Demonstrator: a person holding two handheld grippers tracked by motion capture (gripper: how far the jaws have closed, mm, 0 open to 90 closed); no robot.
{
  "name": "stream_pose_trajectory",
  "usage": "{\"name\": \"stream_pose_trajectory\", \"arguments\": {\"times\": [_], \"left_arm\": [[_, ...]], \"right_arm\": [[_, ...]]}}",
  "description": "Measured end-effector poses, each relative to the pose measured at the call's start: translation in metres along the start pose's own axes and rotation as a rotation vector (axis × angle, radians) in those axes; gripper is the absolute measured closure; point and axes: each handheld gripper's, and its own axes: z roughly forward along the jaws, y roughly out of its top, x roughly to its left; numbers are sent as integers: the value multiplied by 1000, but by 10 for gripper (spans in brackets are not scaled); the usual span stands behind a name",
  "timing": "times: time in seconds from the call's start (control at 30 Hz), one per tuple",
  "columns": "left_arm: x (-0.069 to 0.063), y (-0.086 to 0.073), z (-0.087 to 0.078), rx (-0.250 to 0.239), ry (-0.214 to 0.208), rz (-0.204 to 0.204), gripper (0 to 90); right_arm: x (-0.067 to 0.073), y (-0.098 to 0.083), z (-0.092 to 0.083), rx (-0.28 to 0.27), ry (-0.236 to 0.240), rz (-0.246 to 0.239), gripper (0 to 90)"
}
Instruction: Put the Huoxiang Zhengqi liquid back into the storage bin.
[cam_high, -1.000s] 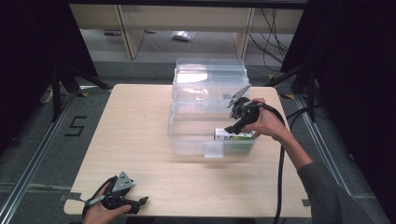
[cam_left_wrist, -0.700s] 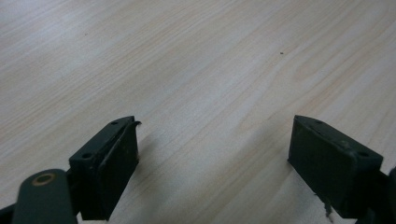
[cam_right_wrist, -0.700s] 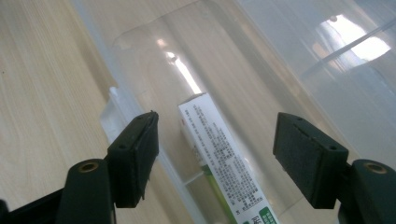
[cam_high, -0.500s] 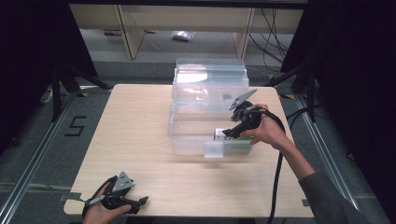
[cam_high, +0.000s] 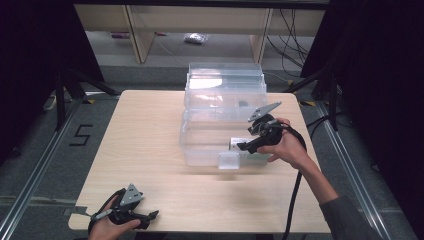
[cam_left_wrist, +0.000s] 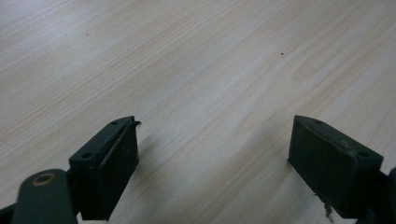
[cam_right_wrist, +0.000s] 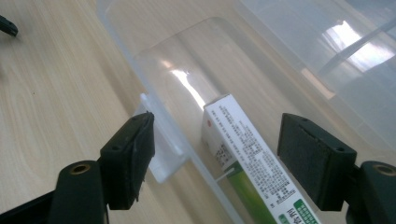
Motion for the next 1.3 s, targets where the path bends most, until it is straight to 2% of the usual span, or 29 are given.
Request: {"name": "stream_pose_trajectory", "arguments": {"times": [0.03,0.07,0.1,0.13,0.17,0.2,0.23,0.27,0.3,0.33,0.37,0.43,0.5,0.57,0.63,0.7,0.73,0.87,0.9,1.0,1.03,1.07,1.23,1.27,1.3], "left_arm": [[1,0,0,1,1,1,155],[1,0,0,0,0,1,154],[1,0,0,1,0,1,154],[0,0,0,-1,1,1,154],[0,0,0,-3,1,-1,154],[0,0,0,1,0,0,155],[0,0,0,0,0,-2,154],[0,0,0,0,0,-2,154],[0,0,0,1,0,1,154],[0,0,0,0,0,1,155],[1,0,0,0,0,0,154],[0,0,0,-1,0,-1,154],[0,0,0,1,1,3,154],[0,0,0,-1,0,1,154],[0,0,0,-1,1,3,154],[0,0,0,-1,1,3,154],[0,0,0,-2,3,1,154],[0,0,0,-1,1,3,155],[0,0,0,1,0,2,154],[0,0,0,1,1,2,154],[0,0,0,0,1,4,154],[0,0,0,0,1,3,154],[0,0,0,0,1,4,154],[0,0,0,0,1,4,154],[0,0,0,0,1,4,154]], "right_arm": [[0,-1,0,1,-4,-11,283],[3,-3,0,1,6,9,283],[4,-5,2,-13,-8,-5,281],[5,-5,0,-7,0,-4,281],[5,-6,2,-29,-13,-32,281],[8,-6,0,-13,5,20,281],[8,-7,0,-25,1,5,281],[10,-7,-2,-4,-5,31,280],[8,-8,1,-42,1,-28,280],[10,-9,-1,-28,3,-9,280],[12,-9,0,-40,14,-9,280],[16,-11,0,-32,9,-2,280],[19,-13,1,-15,11,-8,280],[23,-16,4,-31,21,-6,280],[23,-18,4,-41,25,-30,281],[26,-21,5,-53,21,-12,281],[25,-21,4,-60,34,-25,281],[31,-24,3,-69,27,-6,280],[31,-25,3,-66,38,-15,281],[38,-27,2,-67,24,12,280],[38,-28,3,-86,18,-10,281],[39,-29,3,-77,25,-22,280],[48,-34,9,-94,42,-13,278],[48,-34,7,-69,55,-16,278],[49,-35,9,-95,44,-34,278]]}}
